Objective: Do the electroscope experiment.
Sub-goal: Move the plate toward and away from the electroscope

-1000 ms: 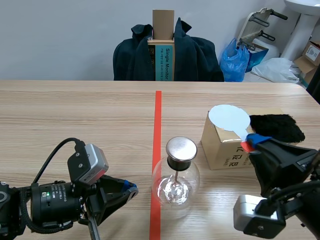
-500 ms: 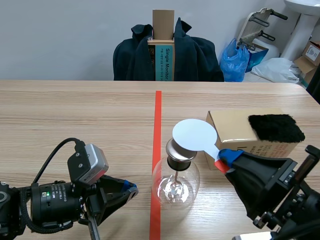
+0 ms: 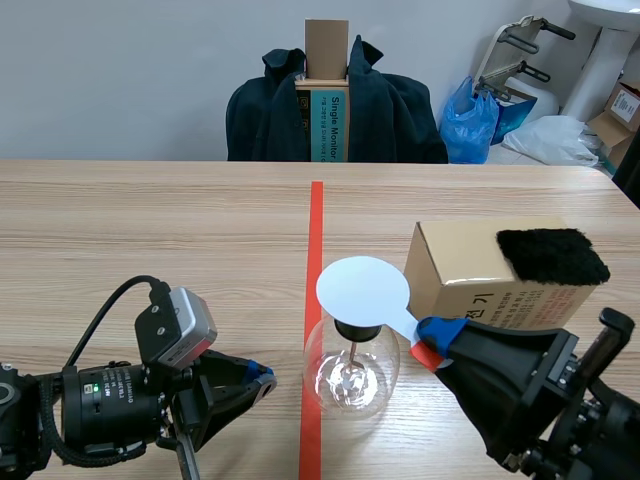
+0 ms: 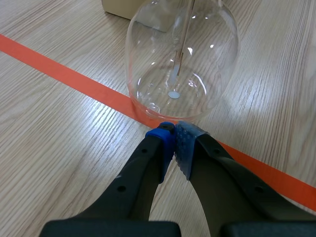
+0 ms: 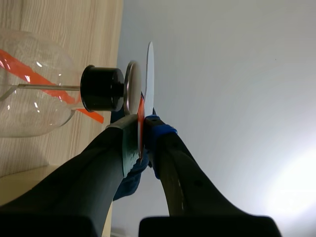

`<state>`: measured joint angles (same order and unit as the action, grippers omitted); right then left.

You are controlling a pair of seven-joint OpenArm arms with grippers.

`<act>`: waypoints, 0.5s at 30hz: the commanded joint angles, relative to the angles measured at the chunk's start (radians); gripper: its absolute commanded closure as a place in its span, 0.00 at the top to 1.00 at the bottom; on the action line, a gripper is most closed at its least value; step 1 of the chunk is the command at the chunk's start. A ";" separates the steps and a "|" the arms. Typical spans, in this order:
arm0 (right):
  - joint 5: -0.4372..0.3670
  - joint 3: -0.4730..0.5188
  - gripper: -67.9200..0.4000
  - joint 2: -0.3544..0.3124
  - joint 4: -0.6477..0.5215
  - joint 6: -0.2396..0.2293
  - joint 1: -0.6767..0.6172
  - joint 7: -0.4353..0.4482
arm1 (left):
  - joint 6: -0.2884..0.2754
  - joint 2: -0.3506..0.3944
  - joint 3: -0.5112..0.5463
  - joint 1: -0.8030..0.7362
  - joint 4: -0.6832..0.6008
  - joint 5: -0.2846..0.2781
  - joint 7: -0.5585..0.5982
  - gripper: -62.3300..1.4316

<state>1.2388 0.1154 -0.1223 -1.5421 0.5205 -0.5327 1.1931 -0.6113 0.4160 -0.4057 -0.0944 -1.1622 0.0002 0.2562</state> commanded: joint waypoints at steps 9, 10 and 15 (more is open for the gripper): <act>-0.012 0.001 0.02 -0.002 -0.018 0.011 0.001 -0.023 | -0.004 -0.005 0.000 -0.003 -0.021 -0.010 0.013 0.05; -0.012 0.001 0.02 -0.002 -0.018 0.010 0.001 -0.036 | -0.004 -0.005 0.000 -0.003 -0.021 -0.010 0.013 0.05; -0.012 0.001 0.02 -0.002 -0.018 0.010 0.001 -0.147 | -0.004 -0.005 0.000 -0.003 -0.021 -0.010 0.013 0.05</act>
<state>1.2388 0.1154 -0.1223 -1.5421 0.5201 -0.5327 1.0550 -0.6113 0.4160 -0.4057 -0.0944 -1.1622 0.0002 0.2562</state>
